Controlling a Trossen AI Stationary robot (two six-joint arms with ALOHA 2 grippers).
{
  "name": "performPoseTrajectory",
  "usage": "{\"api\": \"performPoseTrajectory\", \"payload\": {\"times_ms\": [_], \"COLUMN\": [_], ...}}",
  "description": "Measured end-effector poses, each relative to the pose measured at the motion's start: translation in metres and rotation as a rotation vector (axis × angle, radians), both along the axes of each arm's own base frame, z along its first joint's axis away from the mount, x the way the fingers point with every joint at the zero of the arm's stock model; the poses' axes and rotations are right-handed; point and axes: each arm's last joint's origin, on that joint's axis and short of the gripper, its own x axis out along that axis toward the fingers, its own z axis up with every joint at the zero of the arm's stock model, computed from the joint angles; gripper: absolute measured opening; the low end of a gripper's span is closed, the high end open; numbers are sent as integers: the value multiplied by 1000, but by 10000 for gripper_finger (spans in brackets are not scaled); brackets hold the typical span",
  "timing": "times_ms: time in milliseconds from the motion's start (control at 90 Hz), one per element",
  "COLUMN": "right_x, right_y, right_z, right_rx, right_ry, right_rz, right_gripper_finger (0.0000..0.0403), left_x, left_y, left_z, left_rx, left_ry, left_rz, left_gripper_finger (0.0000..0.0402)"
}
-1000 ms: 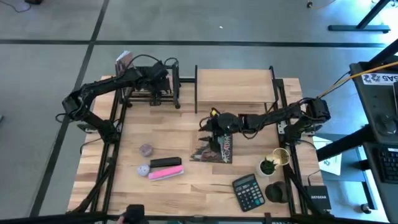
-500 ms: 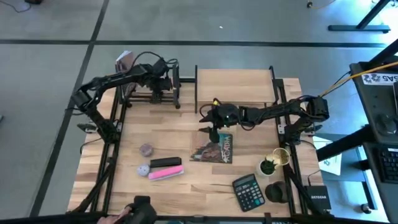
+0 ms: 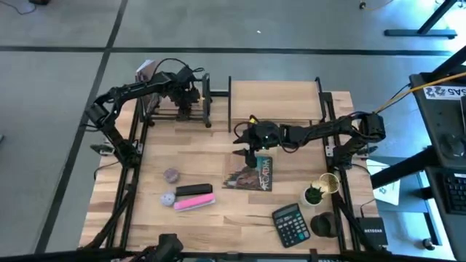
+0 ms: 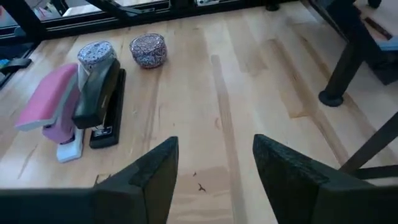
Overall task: Stock shelves
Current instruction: Remove the brown book from the book holder
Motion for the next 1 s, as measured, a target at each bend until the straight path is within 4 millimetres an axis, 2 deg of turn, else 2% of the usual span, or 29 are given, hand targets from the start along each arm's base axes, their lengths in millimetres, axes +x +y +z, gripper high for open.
{"api": "performPoseTrajectory", "payload": {"times_ms": [233, 567, 744, 1000], "right_x": [1, 1, 1, 1], "right_y": [0, 0, 0, 0], "right_z": [1, 1, 1, 1], "right_rx": [-2, 7, 7, 8], "right_ry": [-15, -15, -15, -15], "right_rz": [0, -4, -4, -4], "right_gripper_finger": [195, 195, 195, 195], "left_x": [-5, -5, -9, -2], "left_y": [-3, -6, -14, -26], "left_z": [-2, 0, -1, -1], "left_rx": [-147, -169, -274, -296], "left_ry": [-51, -37, -4, 31], "left_rz": [62, 67, 90, 56], "left_gripper_finger": [141, 141, 141, 123]}}
